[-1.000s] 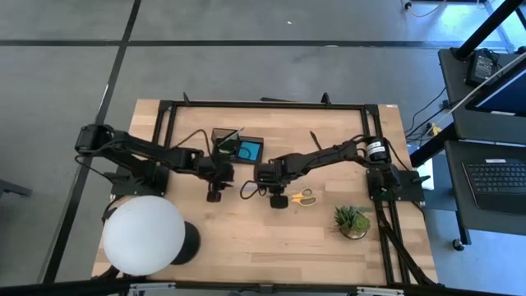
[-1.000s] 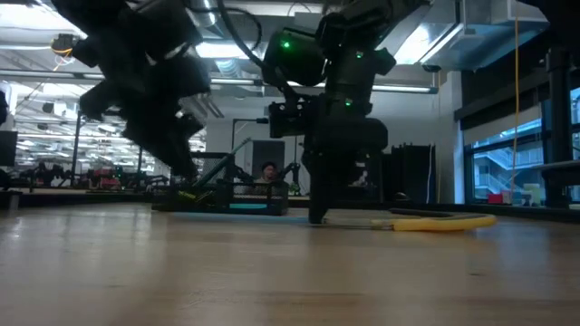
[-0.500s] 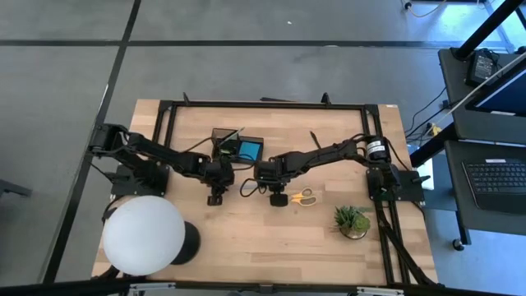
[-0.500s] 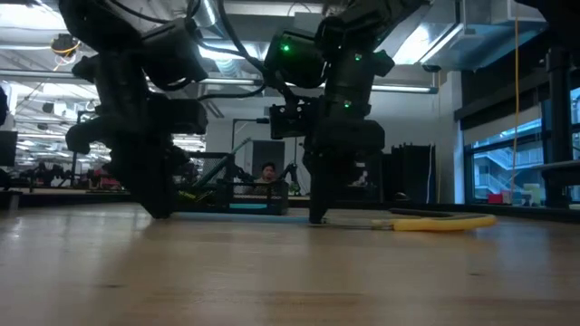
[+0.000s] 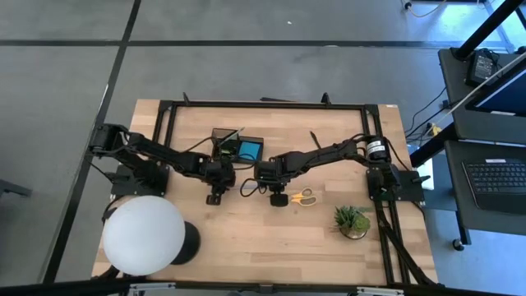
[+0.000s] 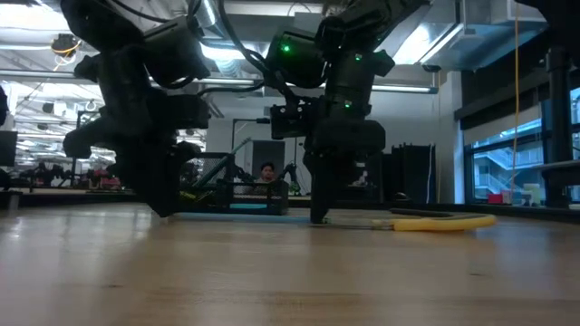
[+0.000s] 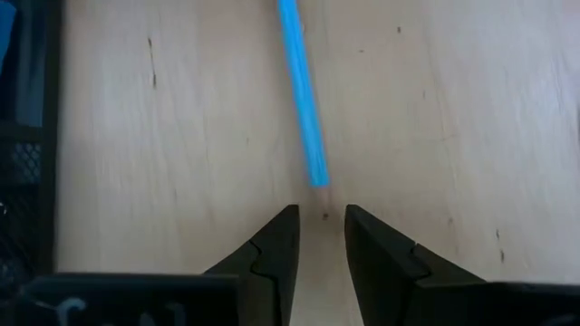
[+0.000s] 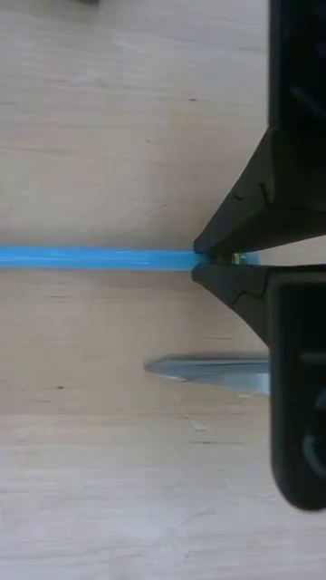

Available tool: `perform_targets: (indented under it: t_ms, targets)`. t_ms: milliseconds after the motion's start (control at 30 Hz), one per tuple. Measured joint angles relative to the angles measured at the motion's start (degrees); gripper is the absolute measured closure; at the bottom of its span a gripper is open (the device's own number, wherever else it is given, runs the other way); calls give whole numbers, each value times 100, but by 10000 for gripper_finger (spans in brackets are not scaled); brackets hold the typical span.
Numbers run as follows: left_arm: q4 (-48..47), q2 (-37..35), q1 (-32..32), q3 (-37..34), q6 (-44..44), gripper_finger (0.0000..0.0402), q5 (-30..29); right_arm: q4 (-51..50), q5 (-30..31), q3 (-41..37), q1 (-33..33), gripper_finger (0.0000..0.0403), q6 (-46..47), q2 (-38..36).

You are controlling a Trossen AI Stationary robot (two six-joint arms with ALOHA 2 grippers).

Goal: Pick and place office supplies into organizer
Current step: Put the blue pencil into the black desk organizer

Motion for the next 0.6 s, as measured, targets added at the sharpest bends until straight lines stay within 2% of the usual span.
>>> perform_targets:
  t_ms: [300,600]
  targets:
    - [112,0,0,4,-621,315,7,2,-2,2,0,377,0,0]
    - [66,0,0,4,-879,315,7,4,0,2,0,377,0,-2]
